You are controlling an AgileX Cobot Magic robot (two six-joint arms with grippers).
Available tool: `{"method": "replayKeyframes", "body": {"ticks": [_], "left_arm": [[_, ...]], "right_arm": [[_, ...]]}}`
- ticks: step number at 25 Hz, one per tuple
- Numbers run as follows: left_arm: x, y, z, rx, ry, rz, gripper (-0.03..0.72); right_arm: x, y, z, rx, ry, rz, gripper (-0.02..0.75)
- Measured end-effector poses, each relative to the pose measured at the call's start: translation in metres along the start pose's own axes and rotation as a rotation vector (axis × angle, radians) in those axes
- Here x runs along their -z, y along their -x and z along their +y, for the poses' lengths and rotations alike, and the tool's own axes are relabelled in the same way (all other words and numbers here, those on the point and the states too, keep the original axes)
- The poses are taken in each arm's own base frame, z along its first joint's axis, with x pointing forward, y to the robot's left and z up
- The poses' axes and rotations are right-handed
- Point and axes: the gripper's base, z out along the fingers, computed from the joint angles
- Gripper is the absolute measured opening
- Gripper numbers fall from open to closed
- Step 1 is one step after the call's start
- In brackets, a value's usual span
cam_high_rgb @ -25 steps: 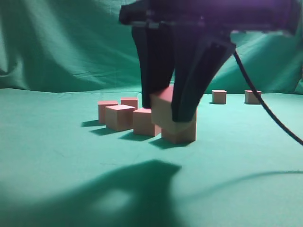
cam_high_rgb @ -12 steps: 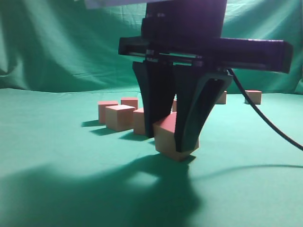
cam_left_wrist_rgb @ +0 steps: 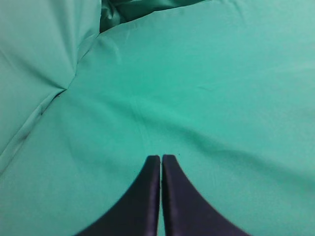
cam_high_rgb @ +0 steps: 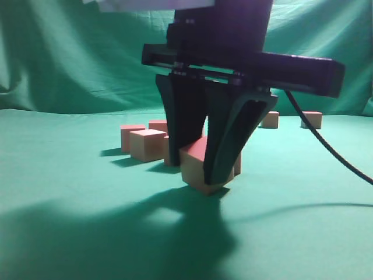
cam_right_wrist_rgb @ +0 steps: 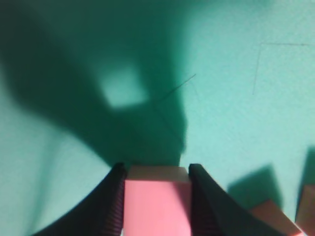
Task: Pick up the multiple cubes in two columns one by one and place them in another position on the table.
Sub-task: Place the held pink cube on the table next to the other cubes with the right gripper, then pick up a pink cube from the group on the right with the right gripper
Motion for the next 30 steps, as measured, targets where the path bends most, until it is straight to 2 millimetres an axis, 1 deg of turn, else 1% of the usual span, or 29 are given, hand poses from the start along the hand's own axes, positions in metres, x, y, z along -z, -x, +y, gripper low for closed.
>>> {"method": "replayKeyframes", "body": {"ticks": [1,2,5,6,7,9,10,11,12,15,17,20,21,23,24,27,30], "left_arm": [[0.000,0.000,0.000,0.000,0.000,0.000,0.000],[0.000,0.000,0.000,0.000,0.000,0.000,0.000],[0.000,0.000,0.000,0.000,0.000,0.000,0.000],[0.000,0.000,0.000,0.000,0.000,0.000,0.000],[0.000,0.000,0.000,0.000,0.000,0.000,0.000],[0.000,0.000,0.000,0.000,0.000,0.000,0.000],[0.000,0.000,0.000,0.000,0.000,0.000,0.000],[0.000,0.000,0.000,0.000,0.000,0.000,0.000],[0.000,0.000,0.000,0.000,0.000,0.000,0.000],[0.000,0.000,0.000,0.000,0.000,0.000,0.000],[0.000,0.000,0.000,0.000,0.000,0.000,0.000],[0.000,0.000,0.000,0.000,0.000,0.000,0.000],[0.000,0.000,0.000,0.000,0.000,0.000,0.000],[0.000,0.000,0.000,0.000,0.000,0.000,0.000],[0.000,0.000,0.000,0.000,0.000,0.000,0.000],[0.000,0.000,0.000,0.000,0.000,0.000,0.000],[0.000,0.000,0.000,0.000,0.000,0.000,0.000]], "right_arm": [[-0.001,0.000,0.000,-0.007,0.000,-0.003,0.258],[-0.002,0.000,0.000,-0.021,0.001,-0.004,0.302],[-0.003,0.000,-0.001,-0.051,0.002,-0.006,0.379],[-0.003,0.000,-0.001,-0.057,0.002,-0.006,0.364],[-0.003,0.000,-0.001,-0.064,0.002,-0.006,0.425],[-0.003,0.000,-0.001,-0.086,-0.003,-0.006,0.423],[-0.003,0.000,-0.001,-0.105,-0.007,-0.006,0.478],[-0.003,0.000,-0.002,-0.124,-0.016,-0.006,0.495],[-0.002,0.000,-0.003,-0.139,-0.025,-0.006,0.483],[0.006,0.001,-0.007,-0.174,-0.047,-0.010,0.483],[0.017,0.003,-0.010,-0.208,-0.063,-0.016,0.483],[0.047,0.007,-0.014,-0.322,-0.113,-0.038,0.483],[0.057,0.008,-0.015,-0.387,-0.127,-0.048,0.483],[0.084,0.011,-0.016,-0.535,-0.175,-0.078,0.483],[0.096,0.012,-0.016,-0.631,-0.200,-0.093,0.483],[0.134,0.011,-0.015,-0.867,-0.316,-0.113,0.483],[0.155,-0.002,-0.011,-1.070,-0.432,-0.059,0.483]]}}
